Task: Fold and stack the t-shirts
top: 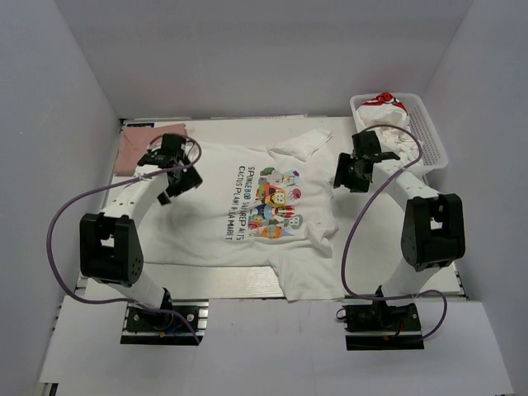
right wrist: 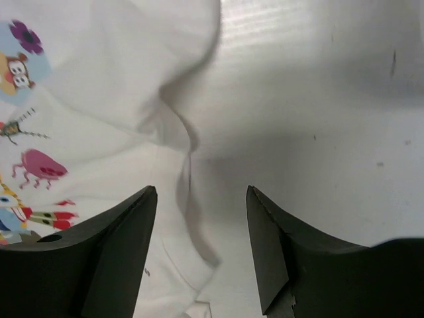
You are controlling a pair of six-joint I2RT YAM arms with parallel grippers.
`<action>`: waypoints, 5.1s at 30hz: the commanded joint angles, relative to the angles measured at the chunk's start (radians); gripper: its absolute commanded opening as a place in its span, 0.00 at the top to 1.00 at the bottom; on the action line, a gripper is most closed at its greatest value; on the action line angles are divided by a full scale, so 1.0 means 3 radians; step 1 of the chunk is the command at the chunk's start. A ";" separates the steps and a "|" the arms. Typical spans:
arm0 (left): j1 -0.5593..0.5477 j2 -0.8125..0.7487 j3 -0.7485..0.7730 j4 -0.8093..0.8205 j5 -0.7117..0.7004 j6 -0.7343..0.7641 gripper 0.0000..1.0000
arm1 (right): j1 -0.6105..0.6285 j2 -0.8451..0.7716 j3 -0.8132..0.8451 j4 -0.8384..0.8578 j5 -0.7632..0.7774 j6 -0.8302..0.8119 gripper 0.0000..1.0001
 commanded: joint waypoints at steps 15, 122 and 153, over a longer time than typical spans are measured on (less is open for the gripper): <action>-0.1178 0.1637 0.1820 0.0886 0.1612 0.0976 0.00 | 0.0107 0.1004 0.0984 0.0336 0.0401 -0.0373 0.36; -0.1245 0.1509 0.1186 0.0850 0.0544 0.1288 0.00 | 0.0235 -0.0044 0.0247 -0.1524 0.0787 0.0664 0.45; -0.1147 0.1852 0.1754 0.0625 0.0160 0.1293 0.00 | 0.0414 0.1540 0.1357 -0.0528 -0.0506 0.0152 0.23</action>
